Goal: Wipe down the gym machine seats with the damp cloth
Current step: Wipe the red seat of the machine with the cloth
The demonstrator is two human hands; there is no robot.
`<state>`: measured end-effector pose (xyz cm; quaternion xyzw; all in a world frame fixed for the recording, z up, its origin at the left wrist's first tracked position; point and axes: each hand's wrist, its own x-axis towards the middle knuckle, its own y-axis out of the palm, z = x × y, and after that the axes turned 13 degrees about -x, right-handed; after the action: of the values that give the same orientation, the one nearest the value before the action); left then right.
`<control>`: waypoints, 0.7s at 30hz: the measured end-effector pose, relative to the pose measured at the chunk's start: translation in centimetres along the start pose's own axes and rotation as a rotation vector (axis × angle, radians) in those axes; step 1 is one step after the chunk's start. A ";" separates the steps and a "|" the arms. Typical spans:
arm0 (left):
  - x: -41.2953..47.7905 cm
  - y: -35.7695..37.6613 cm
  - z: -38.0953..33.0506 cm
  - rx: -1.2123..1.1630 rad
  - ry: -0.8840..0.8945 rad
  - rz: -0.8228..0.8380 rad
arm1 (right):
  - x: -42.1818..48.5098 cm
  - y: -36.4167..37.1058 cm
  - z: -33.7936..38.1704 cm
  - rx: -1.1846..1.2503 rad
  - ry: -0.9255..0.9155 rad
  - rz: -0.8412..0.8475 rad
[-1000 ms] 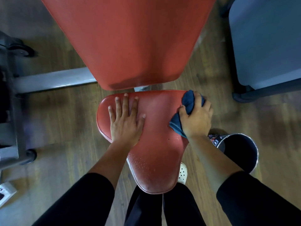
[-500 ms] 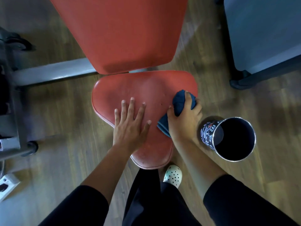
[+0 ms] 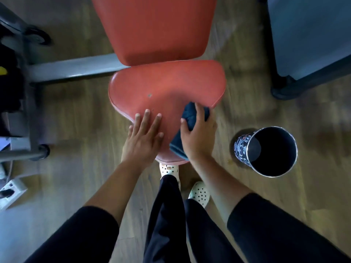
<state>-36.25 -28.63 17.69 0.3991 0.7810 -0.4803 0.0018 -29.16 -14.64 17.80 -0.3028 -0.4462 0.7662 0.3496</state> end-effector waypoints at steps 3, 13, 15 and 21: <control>-0.2 0.0 -0.1 -0.014 -0.017 0.011 | 3.3 -0.1 0.0 -0.066 0.013 0.026; -0.8 0.1 0.4 -0.010 -0.037 0.047 | -2.9 0.6 -0.4 -0.061 -0.117 0.015; -1.2 0.0 0.5 0.005 -0.043 0.058 | -4.2 0.5 -0.9 -0.055 -0.173 0.034; -0.3 -0.1 -0.5 -0.004 -0.043 0.047 | -0.3 -0.5 -1.2 -0.146 -0.227 0.118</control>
<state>-35.90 -28.51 18.15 0.4069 0.7721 -0.4871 0.0308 -27.96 -14.16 17.78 -0.2643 -0.5189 0.7802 0.2284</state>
